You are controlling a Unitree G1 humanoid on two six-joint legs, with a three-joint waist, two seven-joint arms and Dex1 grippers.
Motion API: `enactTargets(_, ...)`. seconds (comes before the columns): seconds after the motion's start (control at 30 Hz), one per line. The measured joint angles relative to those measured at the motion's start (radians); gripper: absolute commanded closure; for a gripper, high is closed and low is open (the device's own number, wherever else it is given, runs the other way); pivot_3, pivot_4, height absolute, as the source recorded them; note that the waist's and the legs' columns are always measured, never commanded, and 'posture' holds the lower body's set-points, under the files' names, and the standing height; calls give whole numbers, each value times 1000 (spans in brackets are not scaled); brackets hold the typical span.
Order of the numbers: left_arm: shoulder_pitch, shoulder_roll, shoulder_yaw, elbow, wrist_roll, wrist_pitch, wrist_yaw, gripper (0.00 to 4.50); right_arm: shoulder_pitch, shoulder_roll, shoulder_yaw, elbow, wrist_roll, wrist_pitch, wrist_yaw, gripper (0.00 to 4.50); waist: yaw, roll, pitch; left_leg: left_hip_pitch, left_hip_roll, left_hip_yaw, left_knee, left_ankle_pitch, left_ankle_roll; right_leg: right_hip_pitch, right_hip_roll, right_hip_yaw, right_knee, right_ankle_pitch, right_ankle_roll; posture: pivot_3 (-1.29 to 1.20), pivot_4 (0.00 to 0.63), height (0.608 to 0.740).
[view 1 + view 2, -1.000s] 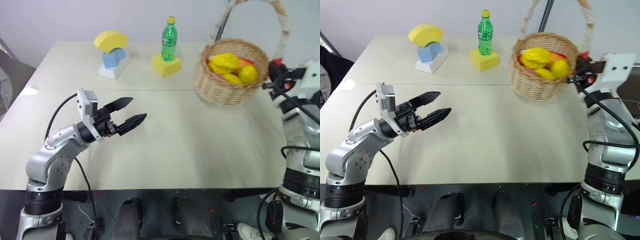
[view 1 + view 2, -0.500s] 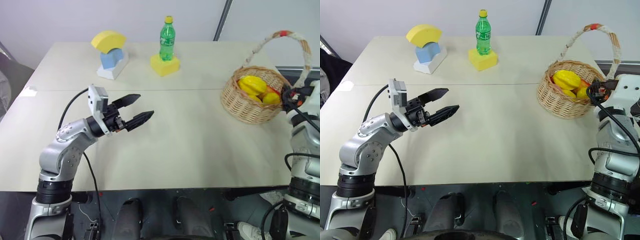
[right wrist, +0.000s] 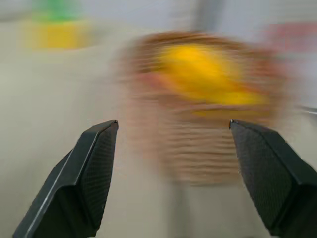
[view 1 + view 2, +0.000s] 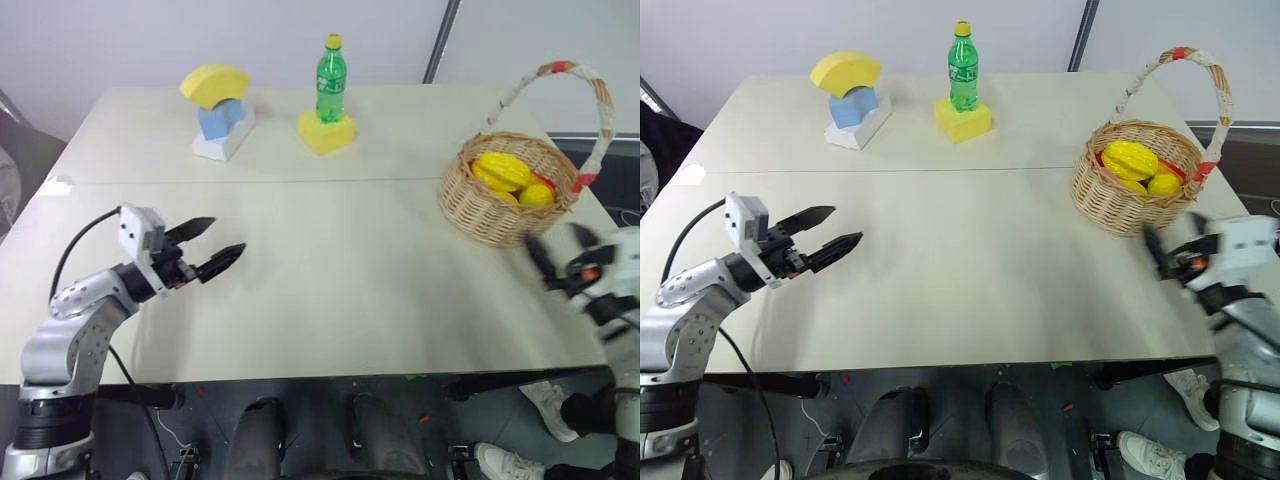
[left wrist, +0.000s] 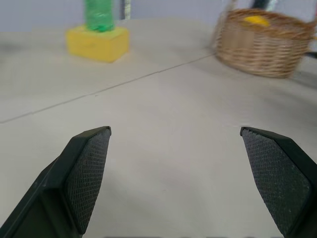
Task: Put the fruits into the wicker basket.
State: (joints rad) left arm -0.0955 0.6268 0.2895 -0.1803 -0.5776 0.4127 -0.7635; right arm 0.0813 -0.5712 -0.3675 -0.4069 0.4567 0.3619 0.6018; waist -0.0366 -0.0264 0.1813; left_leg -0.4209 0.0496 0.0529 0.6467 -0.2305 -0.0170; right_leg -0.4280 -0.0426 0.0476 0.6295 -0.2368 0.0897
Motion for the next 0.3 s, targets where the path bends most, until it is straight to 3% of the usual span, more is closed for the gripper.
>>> enactTargets(0.1,44,-9,24,15,36,-36,44,0,-14,8,153,-20,-5,-34,81,782,-1,0,0,-1,0,0,0,0,0,0,-1,-1,-1,0,0,0,150,740)
enactTargets(0.3,133,-28,71,3,50,-53,82,0,-102,34,243,43,-33,-70,101,782,1,-1,-1,-3,0,0,0,0,0,-1,-5,0,-3,0,0,0,150,740)
